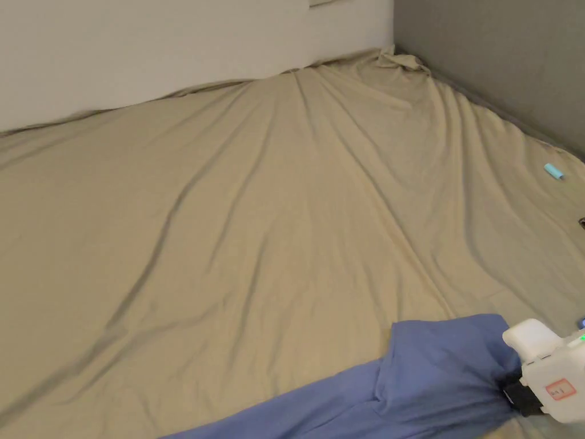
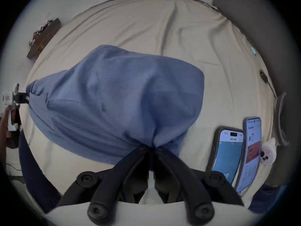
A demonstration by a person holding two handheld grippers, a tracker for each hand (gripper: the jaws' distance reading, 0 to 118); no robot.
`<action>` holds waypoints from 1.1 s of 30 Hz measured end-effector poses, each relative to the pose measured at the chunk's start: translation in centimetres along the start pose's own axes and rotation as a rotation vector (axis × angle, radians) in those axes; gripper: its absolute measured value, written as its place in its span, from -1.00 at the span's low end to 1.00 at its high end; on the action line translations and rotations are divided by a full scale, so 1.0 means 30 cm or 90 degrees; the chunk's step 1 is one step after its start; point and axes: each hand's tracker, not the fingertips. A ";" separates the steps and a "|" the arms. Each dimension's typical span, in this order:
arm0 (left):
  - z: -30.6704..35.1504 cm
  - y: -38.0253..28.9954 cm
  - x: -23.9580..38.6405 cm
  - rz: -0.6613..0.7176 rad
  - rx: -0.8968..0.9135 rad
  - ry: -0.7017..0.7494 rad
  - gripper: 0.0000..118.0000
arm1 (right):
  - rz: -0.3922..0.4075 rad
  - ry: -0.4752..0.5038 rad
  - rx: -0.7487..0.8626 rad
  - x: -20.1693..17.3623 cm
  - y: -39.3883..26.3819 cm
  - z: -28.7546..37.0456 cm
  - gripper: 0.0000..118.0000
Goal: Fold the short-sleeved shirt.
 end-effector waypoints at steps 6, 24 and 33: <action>0.248 -0.050 0.122 0.002 0.167 -0.008 1.00 | -0.001 0.061 0.185 -0.036 -0.020 0.292 0.97; 0.137 -0.034 -0.164 0.160 0.068 -0.384 0.39 | 0.016 0.295 0.349 -0.290 -0.011 0.320 -0.95; -0.044 -0.021 -0.178 0.224 0.048 -0.278 1.00 | 0.034 0.391 0.394 -0.306 -0.033 0.327 -0.95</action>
